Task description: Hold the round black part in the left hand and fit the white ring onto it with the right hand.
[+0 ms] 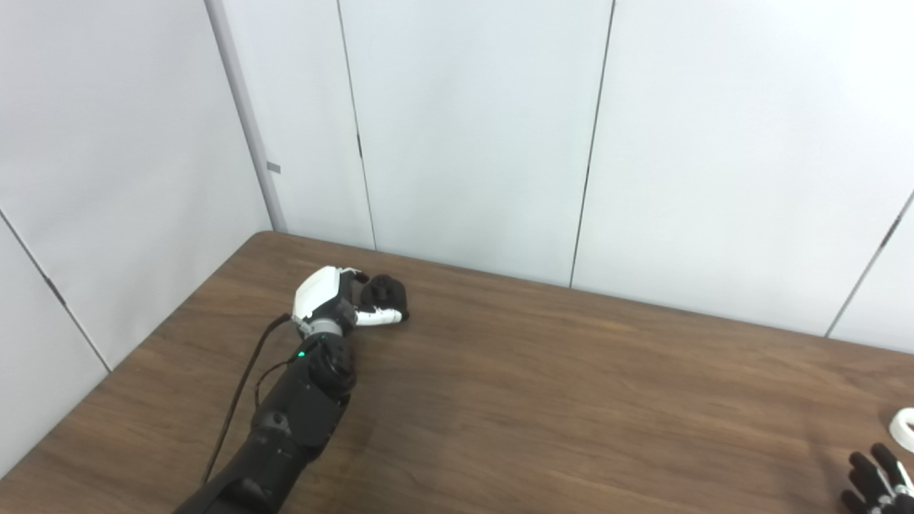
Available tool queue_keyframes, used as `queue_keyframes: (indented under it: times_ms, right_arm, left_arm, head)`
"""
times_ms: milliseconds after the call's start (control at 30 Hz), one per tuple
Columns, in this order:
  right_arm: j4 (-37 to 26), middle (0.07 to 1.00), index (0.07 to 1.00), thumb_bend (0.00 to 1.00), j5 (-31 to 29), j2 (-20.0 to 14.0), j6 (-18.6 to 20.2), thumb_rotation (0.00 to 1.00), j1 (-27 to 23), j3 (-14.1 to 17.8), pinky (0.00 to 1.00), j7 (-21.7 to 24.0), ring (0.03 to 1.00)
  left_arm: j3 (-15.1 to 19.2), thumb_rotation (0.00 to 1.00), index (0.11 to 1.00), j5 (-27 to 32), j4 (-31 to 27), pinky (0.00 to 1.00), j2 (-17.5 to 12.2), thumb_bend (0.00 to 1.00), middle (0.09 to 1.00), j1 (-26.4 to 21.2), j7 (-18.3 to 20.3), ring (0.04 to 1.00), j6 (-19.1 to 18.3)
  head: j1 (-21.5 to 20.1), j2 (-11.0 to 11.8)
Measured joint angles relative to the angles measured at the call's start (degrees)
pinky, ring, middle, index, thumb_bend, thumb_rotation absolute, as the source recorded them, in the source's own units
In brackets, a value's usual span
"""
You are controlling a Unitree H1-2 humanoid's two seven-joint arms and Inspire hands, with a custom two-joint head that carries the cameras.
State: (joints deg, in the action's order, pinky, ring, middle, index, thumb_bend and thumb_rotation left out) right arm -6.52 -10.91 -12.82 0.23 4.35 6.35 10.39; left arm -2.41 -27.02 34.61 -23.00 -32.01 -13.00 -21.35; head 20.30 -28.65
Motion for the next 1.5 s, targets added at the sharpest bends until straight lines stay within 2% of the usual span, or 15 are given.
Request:
queue_keyframes:
  times_ms: [300,567,700,733,767,800,867,967,1233,1500]
  right_arm:
    - [-0.12,0.959,0.977,0.58,0.08,0.00,0.28,1.00,0.02,-0.01,1.00,-0.25,0.972]
    - [-0.11,0.959,0.980,0.59,0.03,-0.01,0.22,1.00,0.03,-0.01,1.00,-0.43,0.968]
    - [-0.12,0.956,0.978,0.57,0.05,-0.04,0.23,1.00,0.04,-0.04,1.00,-0.40,0.969]
    - [-0.19,0.952,0.977,0.57,0.05,-0.04,0.30,1.00,0.06,-0.03,1.00,-0.41,0.969]
    - [-0.36,0.952,0.978,0.56,0.06,-0.04,0.44,1.00,0.10,-0.04,1.00,-0.43,0.968]
    - [-0.62,0.952,0.978,0.57,0.06,-0.04,0.64,1.00,0.14,-0.04,1.00,-0.43,0.969]
    - [-1.04,0.950,0.978,0.57,0.06,-0.04,1.19,1.00,0.18,-0.06,1.00,-0.44,0.970]
    - [-1.08,0.952,0.981,0.58,0.16,-0.04,1.39,1.00,0.20,-0.06,1.00,-0.43,0.975]
    - [-1.03,0.954,0.986,0.58,0.16,-0.36,1.35,1.00,0.21,-0.05,1.00,0.08,0.980]
    - [-1.05,0.955,0.986,0.58,0.39,-0.34,1.37,1.00,0.25,-0.14,1.00,0.10,0.985]
  left_arm:
    - [-0.74,0.37,0.763,0.13,0.07,1.00,-0.04,0.95,0.919,-0.01,-0.13,0.975,0.29]
    - [-0.75,0.32,0.713,-0.03,0.15,1.00,-0.06,0.90,0.867,-0.31,-0.94,0.930,-0.49]
    - [-0.80,0.23,0.643,-0.44,-0.12,1.00,-0.05,0.84,0.823,-0.32,-2.25,0.901,-1.74]
    - [-0.85,0.19,0.596,-0.61,-0.12,0.99,-0.05,0.81,0.809,-0.33,-2.68,0.892,-2.09]
    - [-0.87,0.13,0.543,-0.74,-0.09,1.00,-0.05,0.67,0.799,-0.34,-2.93,0.891,-2.25]
    - [-0.81,0.10,0.514,-0.78,-0.09,1.00,-0.05,0.60,0.785,-0.34,-3.27,0.888,-2.26]
    - [-0.30,0.06,0.488,-0.38,-0.06,1.00,0.00,0.54,0.767,-0.34,-3.60,0.885,-2.19]
    - [0.47,0.05,0.481,0.28,-0.04,1.00,0.20,0.52,0.761,-0.31,-4.20,0.882,-2.14]
    - [-0.47,0.05,0.482,0.05,-0.53,1.00,0.16,0.52,0.745,-0.01,-4.31,0.868,-2.11]
    - [-1.44,0.05,0.482,-0.91,-4.88,1.00,-0.04,0.52,0.739,2.21,-4.31,0.861,-2.46]
  head:
    - [0.00,-0.26]
    - [0.61,-0.61]
    - [0.70,-0.62]
    - [0.70,-0.62]
    - [0.70,-0.62]
    - [0.79,-0.70]
    - [0.79,-0.70]
    - [0.97,-0.79]
    - [1.23,-0.79]
    - [0.18,-1.05]
